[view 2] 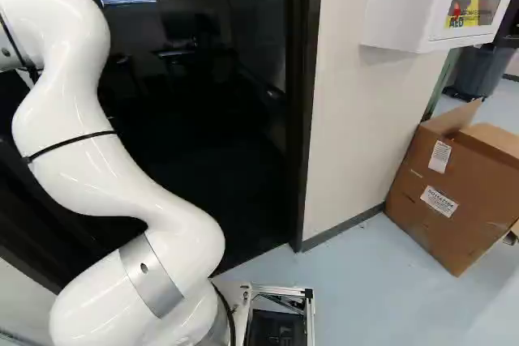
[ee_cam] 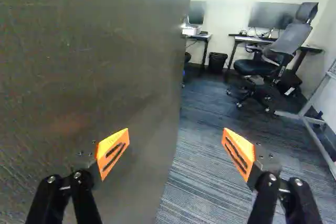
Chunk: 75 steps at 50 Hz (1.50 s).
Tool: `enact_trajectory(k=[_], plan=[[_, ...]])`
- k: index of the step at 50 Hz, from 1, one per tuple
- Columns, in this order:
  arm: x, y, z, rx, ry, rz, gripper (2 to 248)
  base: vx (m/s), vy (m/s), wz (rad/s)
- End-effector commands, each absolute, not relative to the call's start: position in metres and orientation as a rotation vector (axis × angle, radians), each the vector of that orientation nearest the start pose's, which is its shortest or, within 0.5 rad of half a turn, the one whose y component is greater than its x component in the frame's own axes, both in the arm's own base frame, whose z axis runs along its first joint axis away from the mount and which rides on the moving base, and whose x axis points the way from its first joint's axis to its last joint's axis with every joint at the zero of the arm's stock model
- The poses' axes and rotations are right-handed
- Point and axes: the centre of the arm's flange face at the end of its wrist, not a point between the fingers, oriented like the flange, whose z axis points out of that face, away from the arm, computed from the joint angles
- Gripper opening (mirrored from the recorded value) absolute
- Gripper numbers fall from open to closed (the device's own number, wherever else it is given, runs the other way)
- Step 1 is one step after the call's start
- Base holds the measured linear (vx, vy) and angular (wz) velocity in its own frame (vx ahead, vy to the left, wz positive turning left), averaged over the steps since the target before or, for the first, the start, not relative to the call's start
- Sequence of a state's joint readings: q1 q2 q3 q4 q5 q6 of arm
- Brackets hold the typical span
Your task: Open the door and move inside
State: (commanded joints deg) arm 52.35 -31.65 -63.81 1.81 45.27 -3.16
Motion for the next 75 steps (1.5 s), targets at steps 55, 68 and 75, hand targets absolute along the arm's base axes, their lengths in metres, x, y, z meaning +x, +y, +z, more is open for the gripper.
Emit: enact_trajectory(k=[55,68,75], plan=[[0.39,0.531,0.393,-1.769,-1.124,-1.527,247,0.0,0.0,0.0],[0.391,0.543,0.392,-1.745,-1.142,-1.527,247,0.0,0.0,0.0],[0.391,0.547,0.391,-1.739,-1.143,-1.528,247,0.0,0.0,0.0]])
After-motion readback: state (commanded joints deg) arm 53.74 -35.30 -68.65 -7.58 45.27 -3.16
